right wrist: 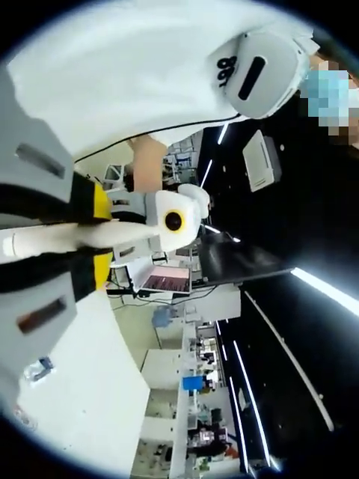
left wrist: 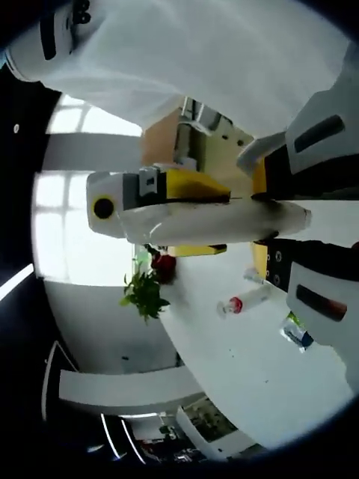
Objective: Arrange the skincare products in the storage area until every visible bottle or jar stands upright without overlapping.
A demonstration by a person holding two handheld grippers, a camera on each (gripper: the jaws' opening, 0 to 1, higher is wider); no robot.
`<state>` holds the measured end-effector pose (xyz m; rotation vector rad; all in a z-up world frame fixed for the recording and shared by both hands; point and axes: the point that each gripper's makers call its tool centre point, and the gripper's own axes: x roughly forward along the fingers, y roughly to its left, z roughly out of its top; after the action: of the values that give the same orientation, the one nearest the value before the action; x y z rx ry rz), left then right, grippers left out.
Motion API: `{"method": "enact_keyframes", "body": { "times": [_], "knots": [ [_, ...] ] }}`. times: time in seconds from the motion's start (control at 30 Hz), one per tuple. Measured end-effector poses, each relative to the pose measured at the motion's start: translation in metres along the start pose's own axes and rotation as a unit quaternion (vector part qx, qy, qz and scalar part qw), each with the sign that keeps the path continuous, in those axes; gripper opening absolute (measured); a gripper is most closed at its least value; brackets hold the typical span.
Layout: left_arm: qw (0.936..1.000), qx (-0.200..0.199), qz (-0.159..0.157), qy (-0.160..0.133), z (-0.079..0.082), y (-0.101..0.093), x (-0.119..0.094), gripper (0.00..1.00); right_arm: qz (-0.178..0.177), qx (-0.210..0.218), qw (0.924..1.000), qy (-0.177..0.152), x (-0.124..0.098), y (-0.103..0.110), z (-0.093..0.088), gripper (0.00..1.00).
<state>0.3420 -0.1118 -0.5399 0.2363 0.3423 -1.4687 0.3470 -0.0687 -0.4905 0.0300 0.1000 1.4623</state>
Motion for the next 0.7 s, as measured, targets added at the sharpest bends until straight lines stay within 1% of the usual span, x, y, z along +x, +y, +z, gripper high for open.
{"method": "enact_keyframes", "body": {
  "times": [0.1, 0.23, 0.37, 0.47, 0.53, 0.57, 0.63, 0.67, 0.7],
  "knots": [
    [1.0000, 0.004, -0.001, 0.007, -0.001, 0.001, 0.003, 0.17, -0.003, 0.000, 1.0000, 0.003, -0.002, -0.002, -0.003, 0.13],
    [0.9999, 0.003, -0.002, 0.017, -0.007, 0.005, 0.008, 0.17, -0.007, 0.002, 0.9999, 0.009, -0.003, -0.005, -0.008, 0.13],
    [0.9990, 0.017, -0.004, 0.042, -0.018, 0.007, 0.014, 0.17, -0.006, -0.007, 0.9992, 0.039, -0.002, -0.005, -0.020, 0.13],
    [0.9981, 0.024, -0.004, 0.056, -0.025, 0.008, 0.018, 0.17, -0.006, -0.007, 0.9986, 0.052, -0.003, -0.007, -0.027, 0.13],
    [0.9979, 0.019, -0.004, 0.062, -0.029, 0.010, 0.019, 0.17, -0.008, -0.006, 0.9983, 0.057, -0.003, -0.008, -0.030, 0.13],
    [0.9977, 0.009, -0.005, 0.067, -0.031, 0.012, 0.020, 0.17, -0.011, -0.004, 0.9982, 0.058, -0.004, -0.010, -0.033, 0.13],
    [0.9973, 0.009, 0.002, 0.073, -0.035, 0.017, 0.023, 0.16, -0.027, -0.002, 0.9977, 0.062, -0.004, -0.015, -0.038, 0.14],
    [0.9969, 0.013, 0.008, 0.078, -0.038, 0.020, 0.023, 0.16, -0.035, -0.008, 0.9970, 0.069, -0.004, -0.017, -0.041, 0.15],
    [0.9960, 0.025, 0.013, 0.085, -0.042, 0.023, 0.024, 0.16, -0.042, -0.014, 0.9960, 0.078, -0.004, -0.019, -0.045, 0.15]
  ]
}}
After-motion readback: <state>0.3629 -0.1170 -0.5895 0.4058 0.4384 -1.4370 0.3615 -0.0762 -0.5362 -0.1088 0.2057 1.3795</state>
